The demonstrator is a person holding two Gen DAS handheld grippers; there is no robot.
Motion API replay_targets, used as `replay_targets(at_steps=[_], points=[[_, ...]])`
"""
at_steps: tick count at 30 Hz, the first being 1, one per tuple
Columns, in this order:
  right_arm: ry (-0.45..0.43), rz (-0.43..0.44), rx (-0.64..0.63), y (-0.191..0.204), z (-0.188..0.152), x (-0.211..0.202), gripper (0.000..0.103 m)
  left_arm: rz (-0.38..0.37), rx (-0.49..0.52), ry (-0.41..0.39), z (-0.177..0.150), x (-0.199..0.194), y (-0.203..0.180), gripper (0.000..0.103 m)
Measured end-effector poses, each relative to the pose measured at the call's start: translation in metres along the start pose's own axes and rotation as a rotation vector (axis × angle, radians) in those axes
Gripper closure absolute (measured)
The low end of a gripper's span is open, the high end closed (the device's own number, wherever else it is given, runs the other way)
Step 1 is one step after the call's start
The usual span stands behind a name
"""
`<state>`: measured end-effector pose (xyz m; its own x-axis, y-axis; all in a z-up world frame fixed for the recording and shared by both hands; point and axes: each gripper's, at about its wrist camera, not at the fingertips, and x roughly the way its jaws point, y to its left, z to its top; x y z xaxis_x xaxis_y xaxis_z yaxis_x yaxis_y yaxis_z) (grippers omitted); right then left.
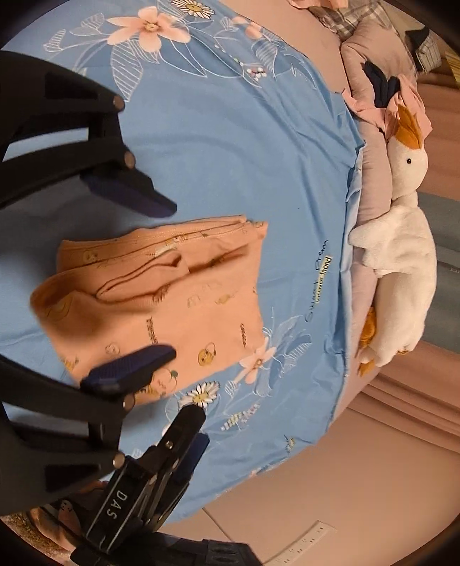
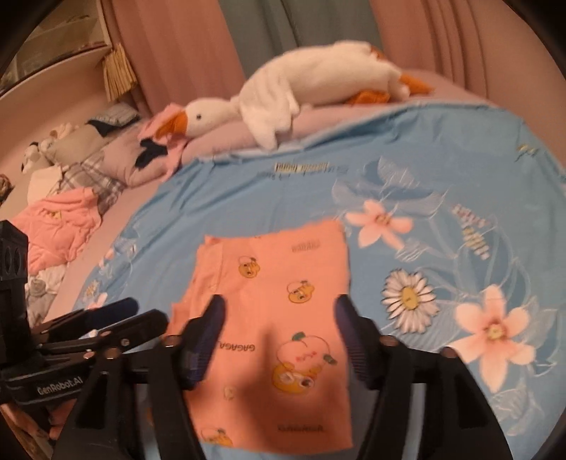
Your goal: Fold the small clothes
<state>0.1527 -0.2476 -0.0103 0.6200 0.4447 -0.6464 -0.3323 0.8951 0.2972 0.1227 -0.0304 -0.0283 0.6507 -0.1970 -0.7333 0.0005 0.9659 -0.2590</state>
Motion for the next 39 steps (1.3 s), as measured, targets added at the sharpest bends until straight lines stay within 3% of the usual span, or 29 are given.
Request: replay_targets(at_steps=[3, 4, 5, 9, 12, 17, 39], points=[[-0.054, -0.097, -0.037, 0.004, 0.001, -0.025, 0.027, 0.010, 0.001, -0.024, -0.003, -0.018, -0.002, 0.011], [-0.067, -0.109, -0.039, 0.005, 0.002, -0.029, 0.024, 0.028, 0.003, -0.028, -0.005, -0.022, -0.004, 0.002], [-0.076, -0.112, -0.036, 0.005, 0.002, -0.035, 0.022, 0.047, 0.005, -0.037, -0.007, -0.027, -0.005, 0.000], [-0.105, -0.092, 0.000, 0.004, -0.004, -0.056, 0.018, 0.067, 0.012, -0.081, -0.017, -0.051, -0.011, 0.001], [-0.062, -0.116, 0.041, 0.005, -0.010, -0.063, 0.017, 0.062, 0.008, -0.093, -0.022, -0.063, -0.013, 0.001], [-0.060, -0.127, 0.069, 0.008, -0.018, -0.074, 0.017, -0.010, -0.028, -0.071, -0.028, -0.070, -0.011, 0.001], [-0.037, -0.150, 0.055, 0.025, -0.032, -0.080, 0.013, 0.053, 0.010, -0.053, -0.047, -0.071, -0.014, 0.000]])
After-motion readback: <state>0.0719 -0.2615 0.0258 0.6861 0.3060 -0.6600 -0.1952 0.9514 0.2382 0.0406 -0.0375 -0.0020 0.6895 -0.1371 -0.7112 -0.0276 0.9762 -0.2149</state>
